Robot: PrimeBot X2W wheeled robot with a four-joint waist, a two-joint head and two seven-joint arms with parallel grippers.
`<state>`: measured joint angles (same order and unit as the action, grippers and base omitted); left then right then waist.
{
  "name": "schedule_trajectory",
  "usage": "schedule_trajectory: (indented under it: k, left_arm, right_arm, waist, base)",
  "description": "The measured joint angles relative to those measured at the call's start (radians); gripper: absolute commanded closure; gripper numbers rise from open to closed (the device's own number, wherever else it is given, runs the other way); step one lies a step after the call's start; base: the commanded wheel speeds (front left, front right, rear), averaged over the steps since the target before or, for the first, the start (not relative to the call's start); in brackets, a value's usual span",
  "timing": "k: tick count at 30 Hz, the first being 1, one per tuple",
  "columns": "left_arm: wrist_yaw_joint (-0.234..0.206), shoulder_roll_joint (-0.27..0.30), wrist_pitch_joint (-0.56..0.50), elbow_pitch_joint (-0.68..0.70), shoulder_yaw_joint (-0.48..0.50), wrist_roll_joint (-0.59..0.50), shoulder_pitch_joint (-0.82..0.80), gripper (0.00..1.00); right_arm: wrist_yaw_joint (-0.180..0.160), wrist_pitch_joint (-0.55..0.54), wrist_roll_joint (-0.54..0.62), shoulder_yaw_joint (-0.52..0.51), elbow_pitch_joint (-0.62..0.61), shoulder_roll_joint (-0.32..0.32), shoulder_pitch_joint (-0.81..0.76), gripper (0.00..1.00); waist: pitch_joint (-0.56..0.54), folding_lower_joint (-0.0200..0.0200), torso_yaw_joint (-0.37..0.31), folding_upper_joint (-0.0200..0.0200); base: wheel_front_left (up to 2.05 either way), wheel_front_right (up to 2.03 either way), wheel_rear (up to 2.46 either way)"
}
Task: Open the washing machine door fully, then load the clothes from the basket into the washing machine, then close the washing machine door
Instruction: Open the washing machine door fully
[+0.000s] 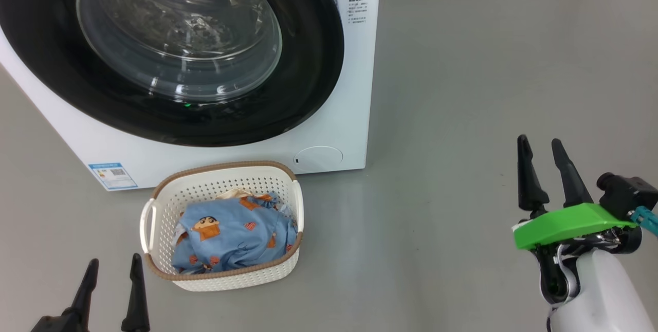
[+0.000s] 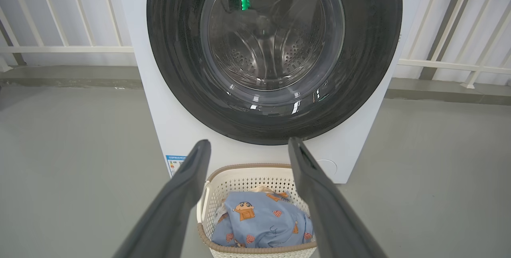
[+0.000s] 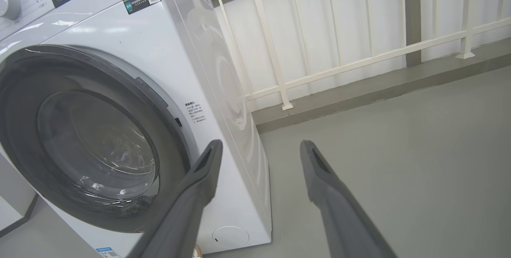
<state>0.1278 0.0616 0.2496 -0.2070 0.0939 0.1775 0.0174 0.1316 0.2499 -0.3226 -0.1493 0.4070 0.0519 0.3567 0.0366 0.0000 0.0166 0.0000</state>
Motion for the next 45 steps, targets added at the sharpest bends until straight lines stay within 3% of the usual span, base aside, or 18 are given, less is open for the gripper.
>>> schedule_trajectory:
  k: [6, 13, 18, 20, 21, 22, 24, 25, 45]
  left_arm:
    - [0.000, -0.006, 0.000, 0.014, -0.013, 0.000, 0.007, 0.00]
    - [0.000, -0.011, 0.000, 0.015, -0.042, 0.000, 0.023, 0.00]
    - [0.000, -0.015, 0.000, 0.017, -0.068, 0.000, 0.022, 0.00]
    - [0.000, -0.015, 0.000, 0.020, -0.070, 0.000, 0.021, 0.00]
    - [0.000, -0.015, 0.000, 0.021, -0.072, 0.000, 0.020, 0.00]
    - [0.000, -0.015, 0.000, 0.022, -0.074, 0.000, 0.019, 0.00]
    - [0.000, -0.015, 0.000, 0.024, -0.078, 0.001, 0.017, 0.00]
    - [0.000, -0.015, 0.000, 0.024, -0.080, 0.001, 0.017, 0.00]
    - [0.000, -0.024, 0.000, 0.046, -0.130, 0.015, -0.073, 0.00]
  right_arm:
    - [0.000, -0.004, -0.279, -0.020, 0.064, 0.000, 0.065, 0.00]
    - [0.000, -0.110, -0.643, -0.068, 0.130, 0.000, 0.144, 0.00]
    - [0.000, -0.214, -0.768, -0.115, 0.189, 0.001, 0.210, 0.00]
    - [0.000, -0.254, -0.800, -0.127, 0.205, 0.002, 0.246, 0.31]
    - [0.000, -0.271, -0.807, -0.132, 0.212, 0.006, 0.264, 0.53]
    - [0.000, -0.284, -0.811, -0.140, 0.221, 0.009, 0.283, 0.62]
    - [0.000, -0.312, -0.821, -0.156, 0.236, 0.017, 0.317, 0.91]
    - [0.000, -0.327, -0.825, -0.162, 0.244, 0.022, 0.332, 1.00]
    - [-0.003, -0.701, -0.819, -0.200, 0.438, 0.113, 0.652, 1.00]
  waist:
    - [0.004, 0.0000, 0.012, 0.0000]
    - [0.014, 0.0000, 0.027, 0.0000]
    - [0.034, 0.0000, 0.036, 0.0000]
    - [0.046, 0.0000, 0.039, 0.0000]
    - [0.052, 0.0000, 0.041, 0.0000]
    - [0.059, 0.0000, 0.042, 0.0000]
    - [0.073, 0.0000, 0.047, 0.0000]
    - [0.079, 0.0001, 0.049, 0.0000]
    - [0.205, 0.0000, 0.124, 0.0000]
  base:
    - [0.00, 0.00, 0.00]
    - [0.00, 0.00, 0.00]
    - [0.00, 0.00, 0.00]
    - [0.00, 0.00, 0.00]
    - [0.00, 0.00, 0.00]
    - [0.00, 0.00, 0.00]
    - [0.00, 0.00, 0.00]
    - [0.00, 0.00, 0.00]
    - [0.00, 0.00, 0.00]
